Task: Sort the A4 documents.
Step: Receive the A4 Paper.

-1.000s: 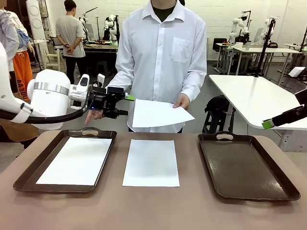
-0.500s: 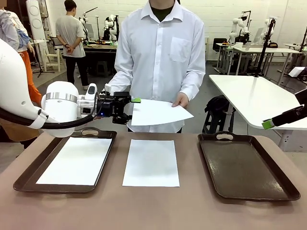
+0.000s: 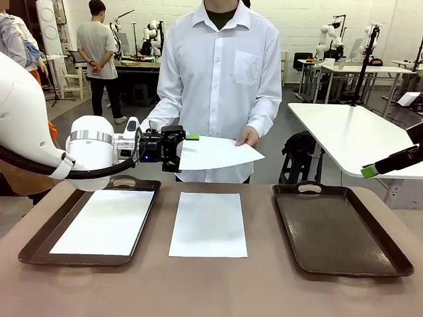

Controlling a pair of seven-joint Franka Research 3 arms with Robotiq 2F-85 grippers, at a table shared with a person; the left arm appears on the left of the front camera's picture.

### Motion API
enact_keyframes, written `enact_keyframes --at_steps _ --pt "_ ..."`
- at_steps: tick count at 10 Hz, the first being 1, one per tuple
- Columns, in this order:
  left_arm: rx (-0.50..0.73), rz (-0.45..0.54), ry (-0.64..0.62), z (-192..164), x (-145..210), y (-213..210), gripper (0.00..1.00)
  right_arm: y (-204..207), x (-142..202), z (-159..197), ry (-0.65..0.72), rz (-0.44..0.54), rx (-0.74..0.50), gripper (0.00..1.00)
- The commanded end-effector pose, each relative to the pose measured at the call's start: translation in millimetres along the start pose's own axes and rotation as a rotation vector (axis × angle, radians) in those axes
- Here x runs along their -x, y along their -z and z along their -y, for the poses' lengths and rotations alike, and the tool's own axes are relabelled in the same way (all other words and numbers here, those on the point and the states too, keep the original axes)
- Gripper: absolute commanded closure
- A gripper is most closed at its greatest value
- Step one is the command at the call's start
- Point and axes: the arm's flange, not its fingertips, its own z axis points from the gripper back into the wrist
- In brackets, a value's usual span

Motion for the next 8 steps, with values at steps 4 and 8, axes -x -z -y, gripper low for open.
enact_keyframes --at_steps 4,8 --pt "0.04 -0.019 -0.005 2.7 -7.9 -1.4 0.37 2.5 0.7 2.3 -0.002 0.01 -0.017 0.0" --pt "0.052 -0.01 -0.005 2.5 -8.1 -0.4 0.75 2.5 0.7 2.3 -0.002 0.01 -0.017 0.0"
